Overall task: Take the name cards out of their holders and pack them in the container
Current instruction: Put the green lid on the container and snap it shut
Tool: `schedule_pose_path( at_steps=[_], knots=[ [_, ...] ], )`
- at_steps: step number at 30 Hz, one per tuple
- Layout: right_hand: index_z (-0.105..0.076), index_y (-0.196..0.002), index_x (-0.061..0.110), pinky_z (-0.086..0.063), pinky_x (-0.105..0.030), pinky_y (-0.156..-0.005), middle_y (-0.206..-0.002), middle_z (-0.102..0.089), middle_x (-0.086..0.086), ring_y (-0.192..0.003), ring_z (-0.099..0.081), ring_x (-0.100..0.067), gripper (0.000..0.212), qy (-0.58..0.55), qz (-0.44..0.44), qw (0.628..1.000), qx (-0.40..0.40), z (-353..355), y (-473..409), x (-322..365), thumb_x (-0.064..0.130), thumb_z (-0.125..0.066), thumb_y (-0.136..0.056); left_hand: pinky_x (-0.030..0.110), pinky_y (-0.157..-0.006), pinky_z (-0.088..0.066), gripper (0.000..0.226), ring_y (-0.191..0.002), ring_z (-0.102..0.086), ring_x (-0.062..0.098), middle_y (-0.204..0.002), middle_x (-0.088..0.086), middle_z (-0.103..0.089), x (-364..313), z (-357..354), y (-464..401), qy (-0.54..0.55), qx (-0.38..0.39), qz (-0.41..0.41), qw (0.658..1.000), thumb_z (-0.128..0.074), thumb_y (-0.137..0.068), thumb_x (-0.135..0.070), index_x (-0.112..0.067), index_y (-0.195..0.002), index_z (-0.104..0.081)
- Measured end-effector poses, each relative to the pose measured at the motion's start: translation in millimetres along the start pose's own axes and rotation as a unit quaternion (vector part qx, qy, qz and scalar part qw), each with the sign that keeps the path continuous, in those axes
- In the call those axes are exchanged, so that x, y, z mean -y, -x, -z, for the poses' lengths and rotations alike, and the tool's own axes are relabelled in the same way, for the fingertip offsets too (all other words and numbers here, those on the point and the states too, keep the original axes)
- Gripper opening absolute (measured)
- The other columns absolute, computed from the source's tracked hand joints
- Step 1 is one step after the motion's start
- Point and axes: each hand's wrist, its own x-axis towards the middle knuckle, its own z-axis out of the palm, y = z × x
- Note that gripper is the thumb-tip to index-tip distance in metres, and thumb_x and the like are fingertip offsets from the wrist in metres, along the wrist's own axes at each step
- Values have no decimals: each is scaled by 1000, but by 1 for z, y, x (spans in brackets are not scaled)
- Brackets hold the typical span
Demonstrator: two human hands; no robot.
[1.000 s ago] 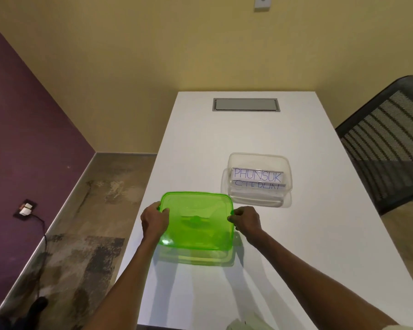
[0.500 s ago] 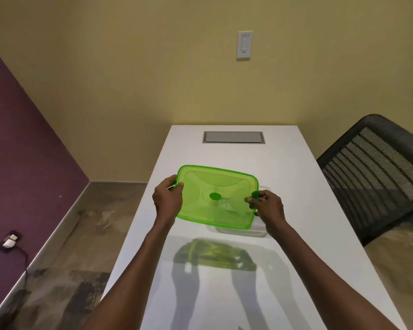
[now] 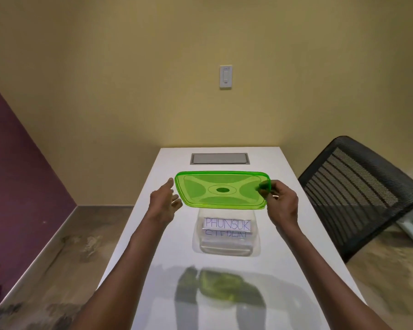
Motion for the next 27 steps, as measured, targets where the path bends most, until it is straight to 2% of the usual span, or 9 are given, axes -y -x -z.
schedule_pose_path(
  at_steps=[3,5,8,11,14,18,21,24,27],
  knots=[
    [-72,-87,22,-47,-18,-62,-78,-72,12,-69,-62,-1,13,27,75,997,-12,12,-6,10,10,-72,-83,58,-80,-56,48,-111,-54,54,-125,29,-35,-7,-12,15,14,53,113,992,-66,-90,-32,-11,-125,-40],
    [-71,-87,21,-47,-18,-62,-77,-71,13,-67,-61,0,16,37,104,994,-25,17,-9,12,6,-71,-82,53,-66,-60,52,-103,-58,58,-130,38,-33,-9,-17,23,30,89,164,982,-69,-88,-24,-4,-125,-38],
    [-72,-89,17,-49,-20,-69,-81,-72,7,-73,-63,-5,20,30,133,990,-37,25,-11,13,-1,-70,-82,39,-55,-61,46,-75,-71,45,-130,40,-48,-8,-19,26,84,135,190,969,-61,-91,-9,12,-129,-44],
    [-74,-94,17,-51,-22,-76,-92,-75,8,-85,-67,-9,21,26,153,988,-20,31,-14,12,-1,-67,-84,29,-43,-57,24,-57,-72,33,-114,29,-62,-6,-20,28,109,136,179,968,-58,-91,2,11,-113,-56],
    [-74,-103,19,-51,-19,-87,-105,-73,10,-102,-67,-5,34,12,137,990,-7,33,-16,11,-7,-63,-84,27,-46,-59,3,-51,-71,23,-75,19,-71,-4,-23,28,64,110,136,982,-62,-87,5,5,-84,-60],
    [-68,-117,17,-51,-13,-87,-117,-69,7,-109,-63,-3,50,47,74,996,-31,32,-18,-1,-14,-51,-81,21,-47,-57,8,-46,-68,16,-59,12,-72,1,-26,21,21,117,103,988,-58,-91,1,4,-84,-62],
    [-66,-119,9,-56,-32,-84,-112,-70,-5,-97,-67,-15,32,-14,-68,996,-50,28,-23,-12,0,-56,-90,24,-48,-59,11,-49,-70,18,-60,12,-73,5,-26,11,20,117,72,990,-54,-93,2,4,-100,-63],
    [-69,-103,3,-54,-32,-61,-90,-74,-8,-70,-67,-18,27,-108,-205,973,-11,26,-28,-10,27,-59,-93,26,-48,-59,25,-54,-72,19,-76,14,-75,6,-24,-1,25,125,45,991,-50,-94,5,5,-118,-59],
    [-73,-89,10,-52,-32,-60,-87,-76,-9,-66,-66,-20,30,-74,-212,974,39,23,-33,-12,39,-67,-87,25,-48,-59,36,-61,-74,21,-98,13,-71,6,-22,-12,6,130,30,991,-50,-95,5,-3,-130,-54]
  ],
)
